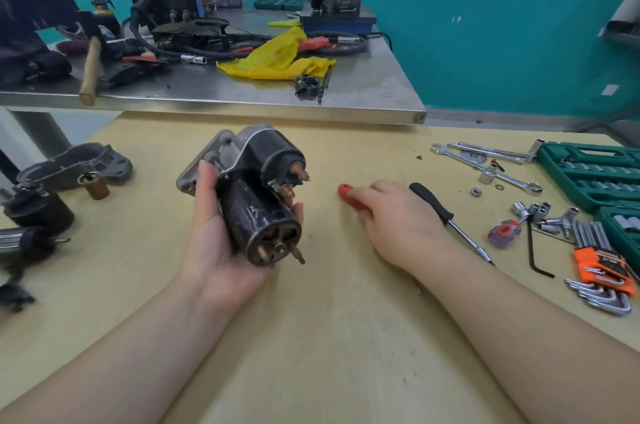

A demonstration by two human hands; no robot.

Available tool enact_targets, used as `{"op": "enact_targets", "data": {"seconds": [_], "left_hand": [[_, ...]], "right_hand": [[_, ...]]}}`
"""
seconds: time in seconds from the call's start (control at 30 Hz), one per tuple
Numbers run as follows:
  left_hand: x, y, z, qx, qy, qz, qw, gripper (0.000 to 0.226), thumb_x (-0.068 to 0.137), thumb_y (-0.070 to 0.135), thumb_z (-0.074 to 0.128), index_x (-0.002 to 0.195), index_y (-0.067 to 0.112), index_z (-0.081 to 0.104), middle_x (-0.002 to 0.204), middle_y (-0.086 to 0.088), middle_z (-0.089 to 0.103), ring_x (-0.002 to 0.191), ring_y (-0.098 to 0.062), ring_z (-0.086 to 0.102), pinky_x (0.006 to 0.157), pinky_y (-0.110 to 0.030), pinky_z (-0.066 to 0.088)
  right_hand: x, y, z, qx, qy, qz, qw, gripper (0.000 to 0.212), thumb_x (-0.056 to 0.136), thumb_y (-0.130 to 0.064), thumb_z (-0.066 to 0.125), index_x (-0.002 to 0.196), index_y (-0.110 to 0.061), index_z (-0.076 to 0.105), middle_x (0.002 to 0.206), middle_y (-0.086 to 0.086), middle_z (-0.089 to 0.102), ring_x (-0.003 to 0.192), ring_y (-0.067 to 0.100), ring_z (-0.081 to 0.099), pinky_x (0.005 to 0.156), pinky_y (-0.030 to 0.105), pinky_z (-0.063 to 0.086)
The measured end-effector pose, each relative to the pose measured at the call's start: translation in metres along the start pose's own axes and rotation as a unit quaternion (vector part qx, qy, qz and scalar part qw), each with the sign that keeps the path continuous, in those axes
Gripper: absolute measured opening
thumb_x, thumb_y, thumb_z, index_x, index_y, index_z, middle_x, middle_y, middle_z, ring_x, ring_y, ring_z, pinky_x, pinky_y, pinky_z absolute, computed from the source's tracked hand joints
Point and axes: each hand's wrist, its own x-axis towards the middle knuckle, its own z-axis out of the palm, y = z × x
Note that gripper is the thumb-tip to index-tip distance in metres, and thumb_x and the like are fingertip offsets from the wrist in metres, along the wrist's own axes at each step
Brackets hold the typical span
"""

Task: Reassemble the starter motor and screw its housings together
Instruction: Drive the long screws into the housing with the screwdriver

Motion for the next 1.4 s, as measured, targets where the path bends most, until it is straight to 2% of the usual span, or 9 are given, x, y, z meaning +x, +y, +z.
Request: {"op": "enact_targets", "data": {"seconds": [0.17, 0.33, 0.63, 0.83, 0.97, 1.07, 1.17, 1.3, 1.4], "left_hand": [[-0.006, -0.007, 0.0, 0.085, -0.036, -0.027, 0.995, 0.046, 0.083, 0.05, 0.081, 0.112, 0.016, 0.086, 0.127, -0.014, 0.078, 0.096, -0.028, 0.081, 0.085, -0.056, 0.064], [-0.012, -0.016, 0.004, 0.162, -0.074, -0.074, 0.981, 0.043, 0.092, 0.046, 0.072, 0.122, 0.018, 0.082, 0.135, -0.014, 0.075, 0.103, -0.027, 0.08, 0.091, -0.05, 0.065], [-0.016, -0.019, 0.006, 0.261, -0.065, -0.088, 0.959, 0.043, 0.096, 0.054, 0.068, 0.114, 0.019, 0.085, 0.127, -0.016, 0.078, 0.101, -0.025, 0.08, 0.08, -0.043, 0.066], [-0.019, -0.004, 0.01, 0.341, -0.15, -0.107, 0.922, 0.085, 0.074, 0.082, 0.074, 0.132, 0.02, 0.076, 0.129, -0.025, 0.073, 0.103, -0.042, 0.076, 0.08, -0.054, 0.065], [-0.016, -0.004, 0.0, 0.452, -0.151, -0.036, 0.878, 0.059, 0.103, 0.054, 0.046, 0.12, 0.007, 0.078, 0.115, -0.033, 0.075, 0.097, -0.041, 0.074, 0.078, -0.054, 0.066], [-0.014, -0.012, 0.0, 0.539, -0.067, 0.097, 0.834, 0.04, 0.095, 0.024, 0.046, 0.086, 0.001, 0.077, 0.079, -0.028, 0.075, 0.07, -0.034, 0.073, 0.071, -0.057, 0.063], [-0.017, -0.012, 0.002, 0.574, -0.009, 0.256, 0.778, 0.051, 0.088, 0.047, 0.051, 0.063, 0.005, 0.066, 0.059, -0.012, 0.067, 0.06, -0.019, 0.062, 0.067, -0.034, 0.052], [-0.019, -0.006, 0.0, 0.548, -0.023, 0.352, 0.759, 0.037, 0.092, 0.056, 0.06, 0.086, 0.021, 0.07, 0.085, 0.0, 0.071, 0.082, -0.012, 0.064, 0.078, -0.03, 0.05], [-0.017, -0.007, 0.0, 0.512, -0.083, 0.292, 0.803, 0.04, 0.091, 0.056, 0.06, 0.115, 0.027, 0.074, 0.115, 0.0, 0.077, 0.107, -0.014, 0.071, 0.09, -0.027, 0.053]], "right_hand": [[-0.009, -0.009, -0.021, 0.146, 0.124, -0.055, 0.98, 0.071, 0.097, -0.022, 0.069, 0.157, -0.042, 0.037, 0.157, -0.011, 0.041, 0.14, 0.014, 0.037, 0.104, 0.027, 0.037], [-0.016, -0.029, -0.031, 0.206, 0.138, -0.178, 0.952, 0.088, 0.084, -0.008, 0.08, 0.159, -0.031, 0.04, 0.164, -0.006, 0.04, 0.15, 0.018, 0.038, 0.12, 0.037, 0.038], [-0.015, -0.01, -0.029, 0.232, 0.175, -0.276, 0.916, 0.046, 0.082, -0.014, 0.091, 0.122, -0.004, 0.073, 0.139, 0.011, 0.067, 0.142, 0.033, 0.054, 0.113, 0.053, 0.048], [-0.019, -0.028, -0.065, 0.288, 0.199, -0.294, 0.889, 0.048, 0.076, -0.028, 0.093, 0.112, -0.003, 0.074, 0.132, 0.011, 0.07, 0.141, 0.029, 0.056, 0.113, 0.052, 0.047], [-0.025, -0.036, -0.083, 0.369, 0.187, -0.249, 0.876, 0.047, 0.064, -0.014, 0.087, 0.108, -0.006, 0.072, 0.119, 0.005, 0.07, 0.118, 0.021, 0.066, 0.1, 0.031, 0.051], [-0.027, -0.038, -0.086, 0.479, 0.147, -0.174, 0.848, 0.054, 0.057, 0.006, 0.08, 0.107, -0.01, 0.07, 0.107, 0.0, 0.072, 0.104, 0.016, 0.07, 0.087, 0.026, 0.055], [-0.025, -0.042, -0.086, 0.58, 0.122, -0.106, 0.798, 0.053, 0.056, 0.009, 0.076, 0.099, -0.021, 0.073, 0.094, -0.003, 0.073, 0.091, 0.012, 0.07, 0.077, 0.028, 0.057], [-0.022, -0.042, -0.084, 0.699, 0.068, -0.033, 0.711, 0.036, 0.059, 0.008, 0.069, 0.09, -0.011, 0.072, 0.08, 0.004, 0.069, 0.071, 0.016, 0.067, 0.06, 0.025, 0.052], [-0.023, -0.045, -0.079, 0.763, -0.005, -0.006, 0.647, 0.044, 0.067, 0.006, 0.061, 0.11, 0.012, 0.065, 0.101, 0.021, 0.069, 0.09, 0.037, 0.068, 0.08, 0.046, 0.053]]}}
